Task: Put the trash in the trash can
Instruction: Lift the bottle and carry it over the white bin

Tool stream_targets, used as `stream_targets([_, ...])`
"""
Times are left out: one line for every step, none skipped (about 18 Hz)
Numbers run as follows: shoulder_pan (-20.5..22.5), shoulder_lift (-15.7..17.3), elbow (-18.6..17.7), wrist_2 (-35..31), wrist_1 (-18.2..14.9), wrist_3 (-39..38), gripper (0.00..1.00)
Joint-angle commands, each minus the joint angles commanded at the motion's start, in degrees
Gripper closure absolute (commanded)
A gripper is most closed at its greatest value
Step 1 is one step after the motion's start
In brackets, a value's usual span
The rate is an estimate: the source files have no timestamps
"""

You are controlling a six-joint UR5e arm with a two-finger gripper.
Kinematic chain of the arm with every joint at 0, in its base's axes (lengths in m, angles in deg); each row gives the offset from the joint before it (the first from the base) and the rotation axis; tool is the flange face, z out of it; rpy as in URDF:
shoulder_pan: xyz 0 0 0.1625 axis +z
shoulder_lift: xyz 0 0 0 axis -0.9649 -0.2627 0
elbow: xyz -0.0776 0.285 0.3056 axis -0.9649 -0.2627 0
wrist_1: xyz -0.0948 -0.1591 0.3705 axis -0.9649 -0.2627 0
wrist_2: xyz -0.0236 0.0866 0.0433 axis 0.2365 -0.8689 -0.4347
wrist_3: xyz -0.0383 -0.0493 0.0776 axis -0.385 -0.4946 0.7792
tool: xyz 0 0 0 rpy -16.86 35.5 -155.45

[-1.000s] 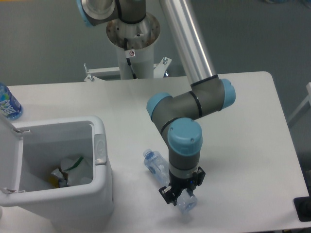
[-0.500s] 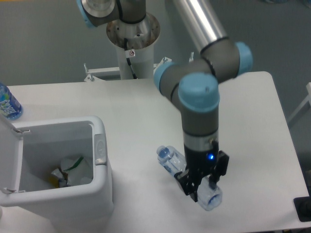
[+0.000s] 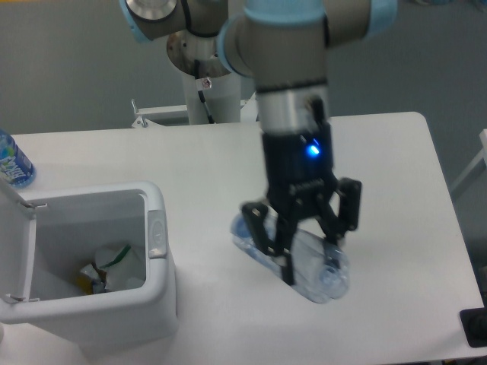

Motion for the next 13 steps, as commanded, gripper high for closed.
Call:
stream_targets([-1.4, 0.5, 0.0, 0.0, 0.0, 0.2, 0.40])
stream_targets([-2.7, 0.8, 0.0, 0.0, 0.0, 0.3, 0.40])
stream_targets([-3.9, 1.3, -0.3, 0.0, 0.0, 0.4, 0.40])
stream_targets([-5.4, 1.4, -0.5, 0.0, 0.0, 0.4, 0.40])
stream_targets([-6.8, 1.4, -0.7, 0.0, 0.0, 0.8, 0.40])
stream_targets([-8.7, 1.3, -1.0, -0.1, 0.0, 1.2, 0.40])
stream_targets([-9.8, 1.1, -1.1, -0.1, 0.0, 1.9, 0.40])
stream_targets([-10.7, 1.0, -1.5, 0.0, 0.0, 2.5, 0.40])
stream_targets([-12.6, 0.9, -2.4, -0.1, 0.0, 2.8, 0.40])
stream_targets([-13.4, 0.7, -3.4, -0.2, 0.0, 3.2, 0.40])
stream_targets([-14.1, 0.6, -4.7, -0.1, 0.0, 3.3, 0.40])
stream_targets([-15.1, 0.6, -6.2, -0.2, 0.0, 3.4, 0.40])
stream_targets([-15.5, 0.6, -7.6, -0.3, 0.1, 3.6, 0.39])
